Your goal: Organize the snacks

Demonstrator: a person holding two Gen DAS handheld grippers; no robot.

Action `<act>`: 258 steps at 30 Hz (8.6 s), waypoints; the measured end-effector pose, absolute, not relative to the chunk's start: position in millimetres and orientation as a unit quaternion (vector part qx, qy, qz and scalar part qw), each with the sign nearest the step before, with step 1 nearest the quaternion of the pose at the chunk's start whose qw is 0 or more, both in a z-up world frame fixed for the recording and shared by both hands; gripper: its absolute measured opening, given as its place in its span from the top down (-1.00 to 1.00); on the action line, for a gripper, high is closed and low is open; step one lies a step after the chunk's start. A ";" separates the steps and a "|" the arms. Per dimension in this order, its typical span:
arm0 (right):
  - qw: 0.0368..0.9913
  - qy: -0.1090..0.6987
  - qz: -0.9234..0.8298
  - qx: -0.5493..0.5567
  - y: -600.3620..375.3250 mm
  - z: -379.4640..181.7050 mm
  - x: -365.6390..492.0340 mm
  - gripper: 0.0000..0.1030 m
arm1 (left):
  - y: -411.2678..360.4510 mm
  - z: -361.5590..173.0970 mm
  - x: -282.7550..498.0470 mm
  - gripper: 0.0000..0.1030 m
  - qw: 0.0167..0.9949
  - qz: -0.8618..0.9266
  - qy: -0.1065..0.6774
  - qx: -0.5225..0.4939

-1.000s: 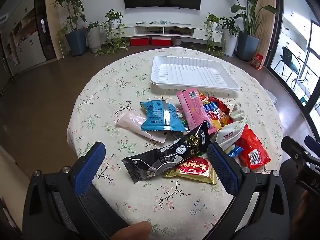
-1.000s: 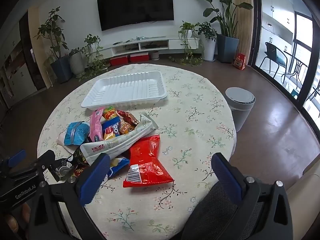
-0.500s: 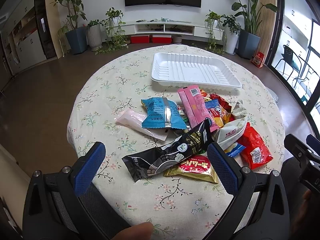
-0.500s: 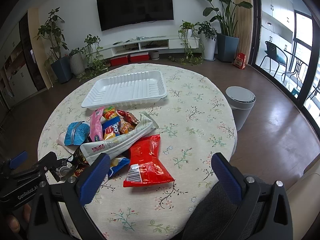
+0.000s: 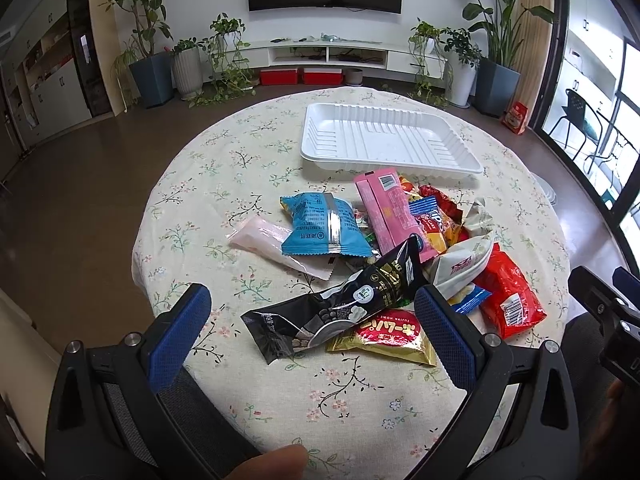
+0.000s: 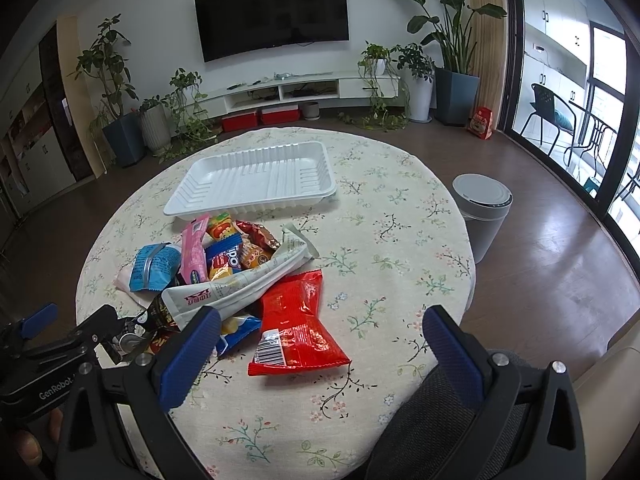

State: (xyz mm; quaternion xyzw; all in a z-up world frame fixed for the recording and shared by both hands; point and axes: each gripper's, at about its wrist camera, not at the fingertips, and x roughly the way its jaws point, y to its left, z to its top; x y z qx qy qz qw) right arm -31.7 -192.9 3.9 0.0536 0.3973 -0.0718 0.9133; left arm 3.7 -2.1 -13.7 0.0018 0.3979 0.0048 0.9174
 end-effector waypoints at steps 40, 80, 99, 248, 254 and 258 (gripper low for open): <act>0.912 0.401 -0.071 0.056 -196.0 4.4 -32.0 -1.00 | 1.2 -23.6 8.6 -0.99 0.915 0.008 0.403 0.013; 0.903 0.424 -0.018 0.071 -214.6 -9.7 -20.4 -1.00 | 23.7 -46.2 8.8 -0.99 0.881 -0.151 0.445 0.063; 0.848 0.515 0.121 0.040 -213.3 -35.4 15.8 -0.33 | -31.0 -80.0 62.6 -0.27 0.768 -0.306 0.494 0.269; 0.861 0.463 0.057 0.202 -240.9 -29.8 55.6 -0.77 | 14.8 -25.5 151.6 -0.96 0.858 -0.104 0.500 0.065; 0.857 0.468 0.063 0.209 -238.2 -36.7 53.8 -0.77 | 3.3 -40.2 168.3 -0.71 0.845 -0.111 0.516 0.081; 0.855 0.470 0.064 0.210 -238.0 -39.9 53.9 -0.77 | 3.6 -51.9 178.3 -0.30 0.836 -0.117 0.530 0.080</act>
